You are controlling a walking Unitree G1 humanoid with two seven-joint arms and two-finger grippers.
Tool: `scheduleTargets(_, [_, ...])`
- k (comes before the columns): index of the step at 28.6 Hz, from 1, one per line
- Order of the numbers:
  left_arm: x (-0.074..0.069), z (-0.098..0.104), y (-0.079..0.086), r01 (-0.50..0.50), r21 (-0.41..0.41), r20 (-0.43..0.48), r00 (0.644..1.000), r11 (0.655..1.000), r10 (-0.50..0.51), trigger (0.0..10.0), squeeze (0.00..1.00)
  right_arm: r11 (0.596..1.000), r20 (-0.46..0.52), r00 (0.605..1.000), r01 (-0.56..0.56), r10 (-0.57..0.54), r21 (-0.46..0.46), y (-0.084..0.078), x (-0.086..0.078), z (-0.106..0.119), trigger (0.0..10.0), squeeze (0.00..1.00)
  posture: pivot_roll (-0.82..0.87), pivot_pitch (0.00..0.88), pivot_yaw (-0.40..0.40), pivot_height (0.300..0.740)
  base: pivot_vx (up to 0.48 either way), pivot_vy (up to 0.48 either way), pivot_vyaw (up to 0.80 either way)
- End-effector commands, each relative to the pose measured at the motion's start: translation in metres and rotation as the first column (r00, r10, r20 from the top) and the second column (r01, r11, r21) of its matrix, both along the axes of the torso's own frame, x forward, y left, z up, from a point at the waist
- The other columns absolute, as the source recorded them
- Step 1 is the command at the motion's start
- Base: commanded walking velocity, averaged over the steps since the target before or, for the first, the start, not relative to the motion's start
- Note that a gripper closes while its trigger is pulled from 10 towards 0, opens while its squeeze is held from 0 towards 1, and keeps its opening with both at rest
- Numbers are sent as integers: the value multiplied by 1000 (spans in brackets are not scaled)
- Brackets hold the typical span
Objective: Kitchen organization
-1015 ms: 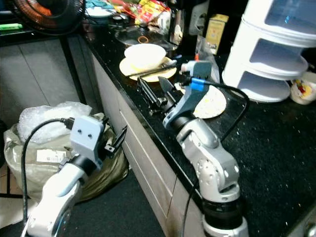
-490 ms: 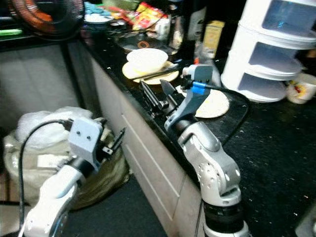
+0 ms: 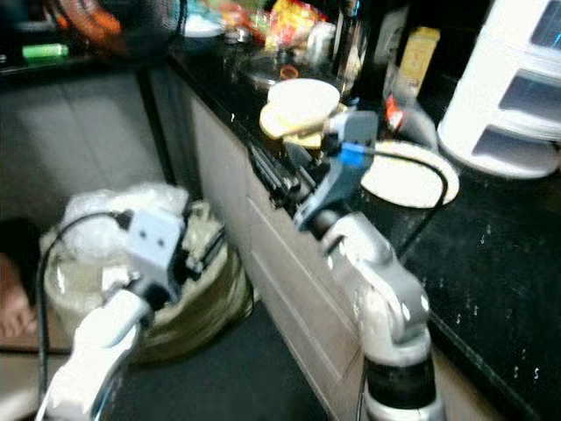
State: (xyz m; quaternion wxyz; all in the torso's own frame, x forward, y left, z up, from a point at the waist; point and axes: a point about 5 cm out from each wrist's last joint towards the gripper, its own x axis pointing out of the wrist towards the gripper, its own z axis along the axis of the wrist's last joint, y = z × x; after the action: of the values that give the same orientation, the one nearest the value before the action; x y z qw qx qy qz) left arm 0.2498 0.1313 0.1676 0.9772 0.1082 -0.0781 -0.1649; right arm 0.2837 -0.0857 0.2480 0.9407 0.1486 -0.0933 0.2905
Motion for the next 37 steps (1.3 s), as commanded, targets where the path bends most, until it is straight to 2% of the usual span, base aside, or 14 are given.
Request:
scheduleTargets(1, [-1,-1,-1,4,1,-8,1000,1000,-4,10000,0,1000,-9,1000,0,0,-5,0,0,-2,10000,0,98,0,-97,740,0,0,0])
scheduleTargets(13, [0,-1,0,-4,-14,-8,1000,1000,4,10000,0,999,-47,999,11,-13,-48,2,-1,-14,10000,0,98,0,-102,740,0,0,-67])
scheduleTargets(19, [0,-2,0,3,-21,-16,1000,1000,-3,10000,0,999,-38,999,7,-9,-45,3,-1,-14,10000,0,96,0,-102,740,0,0,0])
scheduleTargets(24, [0,-2,1,-9,-42,-22,1000,999,8,10000,0,999,-43,999,9,-11,-44,2,-2,-15,10000,0,94,0,-102,740,0,-454,0])
scheduleTargets(27, [0,-1,3,-17,-64,-18,1000,998,15,10000,0,999,-44,999,10,-12,-45,2,-2,-15,10000,0,93,0,-102,740,0,0,0])
scheduleTargets(37, [0,-1,2,-16,-56,-21,1000,998,15,10000,0,999,-46,999,5,-7,-48,2,-2,-16,10000,0,94,0,-105,740,0,0,0])
